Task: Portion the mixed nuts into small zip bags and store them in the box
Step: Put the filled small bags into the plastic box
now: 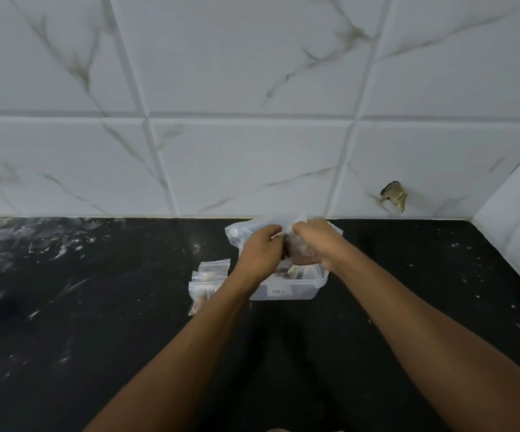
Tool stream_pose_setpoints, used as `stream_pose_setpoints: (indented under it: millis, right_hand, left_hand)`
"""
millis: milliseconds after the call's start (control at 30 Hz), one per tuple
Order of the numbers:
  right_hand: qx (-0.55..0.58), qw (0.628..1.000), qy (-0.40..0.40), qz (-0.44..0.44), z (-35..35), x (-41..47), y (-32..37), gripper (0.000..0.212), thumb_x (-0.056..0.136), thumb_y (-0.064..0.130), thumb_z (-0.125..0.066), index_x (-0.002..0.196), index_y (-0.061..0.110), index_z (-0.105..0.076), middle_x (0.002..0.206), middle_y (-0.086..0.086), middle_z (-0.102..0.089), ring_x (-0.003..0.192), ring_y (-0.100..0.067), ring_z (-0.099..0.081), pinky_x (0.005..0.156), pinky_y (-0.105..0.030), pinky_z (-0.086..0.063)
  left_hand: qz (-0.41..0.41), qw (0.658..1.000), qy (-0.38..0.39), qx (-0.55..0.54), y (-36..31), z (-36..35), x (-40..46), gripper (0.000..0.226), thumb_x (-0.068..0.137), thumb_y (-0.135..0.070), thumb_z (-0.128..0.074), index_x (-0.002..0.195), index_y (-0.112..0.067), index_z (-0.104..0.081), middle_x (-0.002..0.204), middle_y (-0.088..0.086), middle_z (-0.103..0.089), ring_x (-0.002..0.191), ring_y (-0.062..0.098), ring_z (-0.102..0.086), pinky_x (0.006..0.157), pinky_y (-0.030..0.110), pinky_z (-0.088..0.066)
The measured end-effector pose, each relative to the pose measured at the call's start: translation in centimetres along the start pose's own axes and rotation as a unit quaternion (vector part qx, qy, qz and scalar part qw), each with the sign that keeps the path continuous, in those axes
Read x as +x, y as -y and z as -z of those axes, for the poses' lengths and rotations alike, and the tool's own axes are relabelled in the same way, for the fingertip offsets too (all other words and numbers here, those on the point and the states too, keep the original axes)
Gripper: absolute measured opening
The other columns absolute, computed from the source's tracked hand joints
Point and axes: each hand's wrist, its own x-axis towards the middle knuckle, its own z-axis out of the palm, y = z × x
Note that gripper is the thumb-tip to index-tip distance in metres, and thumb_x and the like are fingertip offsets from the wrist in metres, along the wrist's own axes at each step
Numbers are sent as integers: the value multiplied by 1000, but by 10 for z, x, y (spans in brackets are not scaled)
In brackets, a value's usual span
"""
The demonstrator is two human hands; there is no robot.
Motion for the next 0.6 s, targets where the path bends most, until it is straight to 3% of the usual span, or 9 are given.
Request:
stream_pose_setpoints:
  millis: [67, 167, 233, 333, 400, 467, 600]
  right_hand:
    - [-72, 997, -16, -21, -1, 17, -7, 13, 91, 13, -50, 81, 9, -57, 81, -12, -63, 68, -24, -62, 58, -26, -51]
    - [-159, 985, -1, -67, -5, 39, -19, 13, 88, 14, -56, 88, 5, -65, 83, -16, -70, 69, -29, -67, 62, -30, -56]
    - [-188, 979, 15, -76, -10, 48, -25, 8, 87, 14, -59, 85, 7, -63, 82, -13, -67, 69, -26, -65, 53, -26, -51]
    - [-230, 969, 32, -86, -12, 56, -29, 17, 93, 13, -55, 78, 6, -56, 78, -12, -62, 76, -26, -63, 58, -29, -47]
    - [-216, 970, 55, -102, -12, 56, -30, 18, 97, 10, -51, 79, 4, -54, 81, -14, -60, 81, -28, -62, 69, -34, -51]
    - [-208, 971, 60, -104, -11, 61, -35, 13, 94, 5, -52, 82, 3, -57, 90, -19, -62, 90, -33, -65, 85, -41, -54]
    - [-258, 963, 54, -51, -16, 72, -48, 10, 85, 1, -59, 91, -3, -66, 93, -19, -69, 84, -32, -67, 78, -39, -56]
  left_hand:
    - [41, 999, 23, 19, 7, -5, 16, 30, 90, 2, -39, 80, -19, -59, 80, -1, -58, 70, 11, -52, 62, 21, -41]
    - [84, 992, 66, 64, 18, -12, 31, 35, 89, 5, -40, 73, -21, -57, 90, 9, -65, 65, 4, -51, 60, 17, -40]
    - [121, 983, 104, 92, 26, -17, 40, 29, 90, 4, -43, 79, -9, -65, 86, 12, -66, 65, 11, -54, 63, 22, -44]
    - [161, 970, 145, 113, 38, -25, 53, 24, 93, -2, -48, 99, 7, -69, 90, 16, -63, 81, 23, -56, 80, 36, -52]
    - [177, 961, 166, 129, 42, -30, 59, 20, 95, -6, -49, 90, 1, -67, 91, 14, -64, 79, 20, -58, 88, 39, -54]
    - [186, 956, 170, 148, 45, -34, 65, 23, 97, -9, -49, 76, -13, -58, 87, 8, -61, 70, 15, -57, 87, 36, -54]
    - [191, 948, 190, 169, 46, -38, 70, 11, 97, -9, -49, 91, -12, -58, 98, 10, -60, 87, 22, -58, 86, 35, -53]
